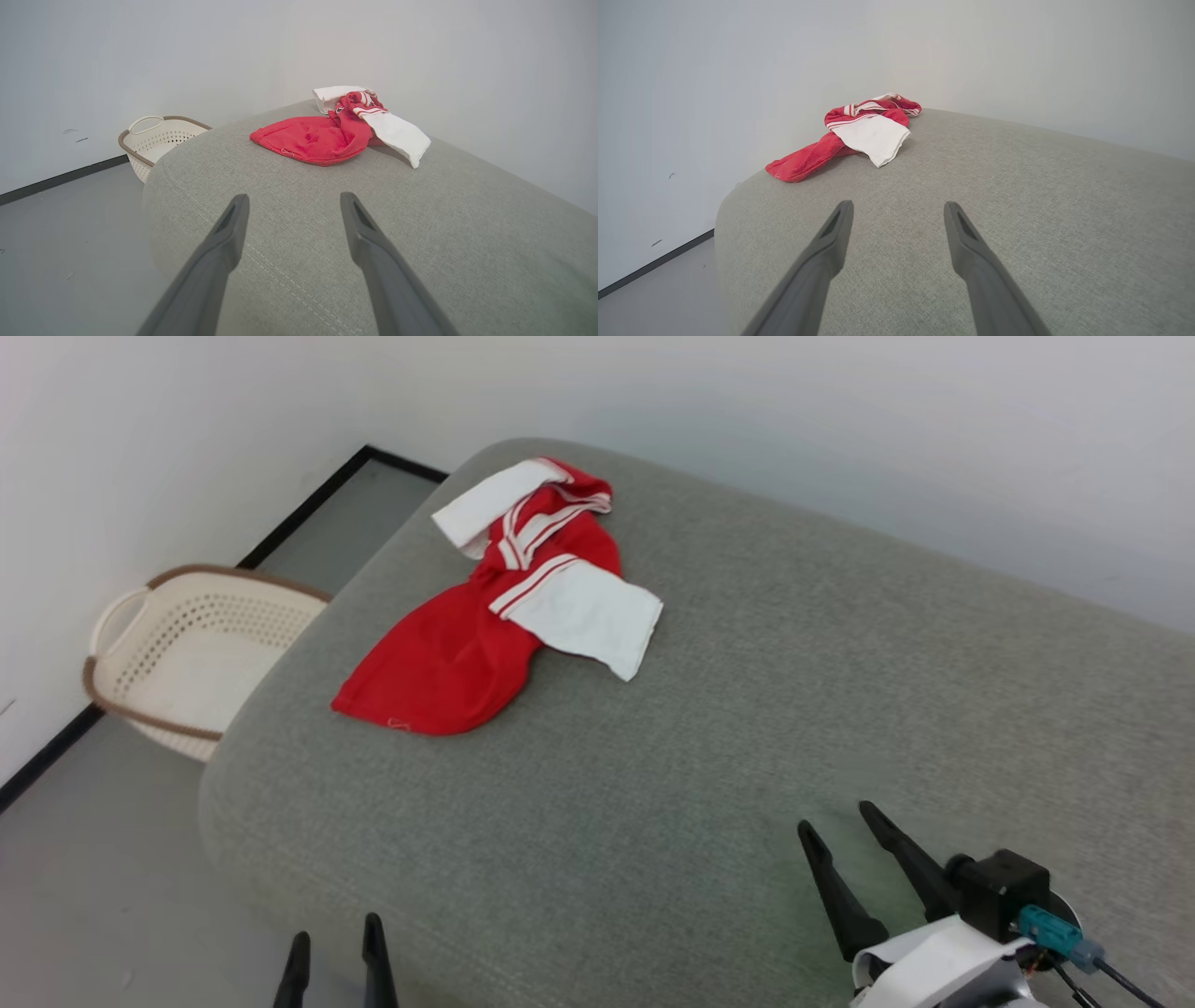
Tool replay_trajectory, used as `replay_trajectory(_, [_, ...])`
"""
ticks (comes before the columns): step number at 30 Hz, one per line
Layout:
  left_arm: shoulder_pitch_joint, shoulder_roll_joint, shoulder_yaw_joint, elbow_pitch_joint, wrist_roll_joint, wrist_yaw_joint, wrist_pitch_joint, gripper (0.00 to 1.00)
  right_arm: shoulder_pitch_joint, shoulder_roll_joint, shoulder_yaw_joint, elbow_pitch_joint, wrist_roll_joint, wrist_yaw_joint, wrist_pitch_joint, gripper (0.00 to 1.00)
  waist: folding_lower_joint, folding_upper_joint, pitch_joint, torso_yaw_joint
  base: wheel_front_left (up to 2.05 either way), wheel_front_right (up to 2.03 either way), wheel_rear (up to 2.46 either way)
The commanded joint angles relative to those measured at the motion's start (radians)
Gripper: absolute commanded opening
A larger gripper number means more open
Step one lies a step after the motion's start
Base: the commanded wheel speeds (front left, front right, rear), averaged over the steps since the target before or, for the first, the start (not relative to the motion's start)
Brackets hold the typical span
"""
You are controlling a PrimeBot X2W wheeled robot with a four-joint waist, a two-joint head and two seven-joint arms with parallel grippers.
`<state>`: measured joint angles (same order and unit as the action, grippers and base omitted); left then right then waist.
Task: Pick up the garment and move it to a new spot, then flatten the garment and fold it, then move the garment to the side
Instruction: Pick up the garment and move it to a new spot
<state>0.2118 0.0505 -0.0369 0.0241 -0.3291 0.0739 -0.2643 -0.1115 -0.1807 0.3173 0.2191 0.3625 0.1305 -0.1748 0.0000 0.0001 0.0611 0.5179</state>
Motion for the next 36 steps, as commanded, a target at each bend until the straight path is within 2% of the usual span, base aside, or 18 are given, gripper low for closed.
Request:
replay_trajectory(1, [0.016,0.0,-0.005,-0.016,-0.009,0.016,0.0,1.0,-0.024,-0.01,0.023,0.011,0.013,0.0,-0.001,1.0,0.0,-0.0001,0.033,0.032,-0.17,-0.17,-0.17])
replay_trajectory(7, [0.04,0.0,-0.033,-0.041,-0.006,0.047,0.0,1.0,-0.049,-0.033,0.059,0.047,0.052,0.0,-0.029,1.0,0.0,-0.0001,0.021,0.028,-0.1,-0.1,-0.1])
replay_trajectory(11, [0.023,0.0,-0.045,-0.043,-0.007,0.034,0.0,1.0,-0.043,-0.041,0.062,0.057,0.066,0.0,-0.043,1.0,0.0,-0.0001,0.015,0.023,0.0,0.0,0.0])
replay_trajectory(15, [-0.041,0.0,-0.058,-0.015,0.011,-0.015,0.0,1.0,-0.005,-0.03,0.024,0.061,0.059,0.0,-0.061,1.0,0.0,-0.0001,0.006,0.01,0.0,0.0,0.0])
replay_trajectory(19, [-0.187,0.012,-0.061,0.06,0.067,-0.11,0.0,1.0,0.05,-0.012,-0.046,0.034,0.028,0.0,-0.074,1.0,0.0,-0.0001,-0.002,-0.012,0.0,0.0,0.0])
replay_trajectory(22, [-0.338,0.04,-0.027,0.115,0.065,-0.157,0.0,1.0,0.043,-0.006,-0.047,-0.022,-0.009,0.0,-0.064,1.0,0.0,-0.0001,0.05,-0.099,0.0,0.0,0.0])
replay_trajectory(26, [-0.569,0.095,-0.001,0.228,0.025,-0.189,0.0,1.0,0.015,-0.027,-0.029,-0.082,-0.048,0.0,-0.044,1.0,0.0,-0.0001,0.144,-0.217,0.0,0.0,0.0])
replay_trajectory(32, [-0.91,0.203,0.033,0.477,-0.069,-0.203,0.064,1.0,-0.039,-0.024,0.011,-0.127,-0.075,0.0,-0.039,1.0,0.0,-0.0001,0.261,-0.356,0.0,0.0,0.0])
replay_trajectory(36, [-1.09,0.27,0.036,0.679,-0.139,-0.207,0.124,1.0,-0.072,-0.013,0.043,-0.122,-0.077,0.0,-0.052,1.0,0.0,-0.0001,0.303,-0.426,0.0,0.0,0.0])
